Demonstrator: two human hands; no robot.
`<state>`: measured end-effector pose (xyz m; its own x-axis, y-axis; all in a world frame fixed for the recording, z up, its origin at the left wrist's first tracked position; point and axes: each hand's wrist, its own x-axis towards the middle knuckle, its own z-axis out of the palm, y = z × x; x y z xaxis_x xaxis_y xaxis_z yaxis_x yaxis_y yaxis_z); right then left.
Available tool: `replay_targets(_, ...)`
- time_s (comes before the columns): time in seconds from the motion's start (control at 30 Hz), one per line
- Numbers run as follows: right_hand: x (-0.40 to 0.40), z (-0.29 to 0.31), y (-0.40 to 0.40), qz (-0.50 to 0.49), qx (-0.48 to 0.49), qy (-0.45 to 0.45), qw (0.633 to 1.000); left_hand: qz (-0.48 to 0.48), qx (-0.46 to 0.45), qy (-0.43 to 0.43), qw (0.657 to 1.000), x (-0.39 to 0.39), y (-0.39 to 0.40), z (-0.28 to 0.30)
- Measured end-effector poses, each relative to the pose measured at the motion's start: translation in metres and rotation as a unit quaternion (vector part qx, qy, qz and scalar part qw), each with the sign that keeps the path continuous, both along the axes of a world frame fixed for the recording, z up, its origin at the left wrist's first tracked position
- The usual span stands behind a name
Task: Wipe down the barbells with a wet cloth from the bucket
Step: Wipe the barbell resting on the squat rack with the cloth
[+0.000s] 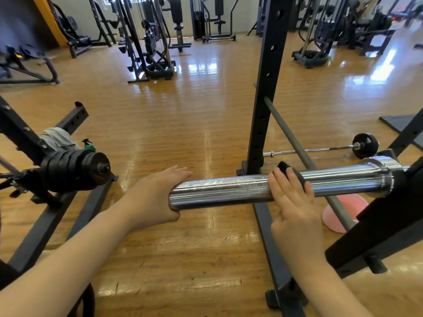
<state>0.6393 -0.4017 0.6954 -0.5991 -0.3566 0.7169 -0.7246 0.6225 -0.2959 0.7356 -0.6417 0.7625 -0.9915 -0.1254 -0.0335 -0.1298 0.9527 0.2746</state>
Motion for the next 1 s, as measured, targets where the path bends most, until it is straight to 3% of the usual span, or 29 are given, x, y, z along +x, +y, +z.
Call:
replay_targets(0.1, -0.02, 0.001, 0.028, -0.02, -0.002, -0.017, 1.0, 0.017, -0.06, 0.005, 0.998, 0.002, 0.001, 0.0)
replay_targets(0.23, -0.028, 0.001, 0.03, -0.089, -0.032, -0.055, 0.994, 0.02, -0.193, 0.089, 0.977, 0.012, 0.013, -0.012)
replay_targets(0.43, -0.005, -0.005, 0.013, -0.036, -0.024, -0.019, 0.999, 0.042, -0.19, 0.161, 0.968, 0.007, 0.018, -0.026)
replay_targets(0.57, -0.006, -0.006, 0.025, 0.017, -0.002, -0.01, 1.0, 0.045, -0.186, 0.108, 0.976, 0.005, 0.014, -0.023)
replay_targets(0.67, -0.016, 0.005, 0.02, -0.028, -0.018, -0.03, 0.999, 0.029, -0.115, 0.072, 0.99, -0.001, 0.011, -0.01)
replay_targets(0.73, -0.012, 0.008, 0.004, -0.049, -0.019, -0.028, 0.998, 0.011, -0.08, -0.011, 0.997, -0.006, 0.009, 0.001)
replay_targets(0.87, -0.001, 0.001, 0.002, 0.024, 0.024, 0.011, 0.999, 0.003, -0.109, -0.023, 0.994, -0.007, 0.007, 0.003)
replay_targets(1.0, -0.015, 0.002, 0.028, 0.004, 0.005, -0.014, 1.0, 0.02, -0.209, 0.077, 0.975, 0.007, 0.012, -0.01)
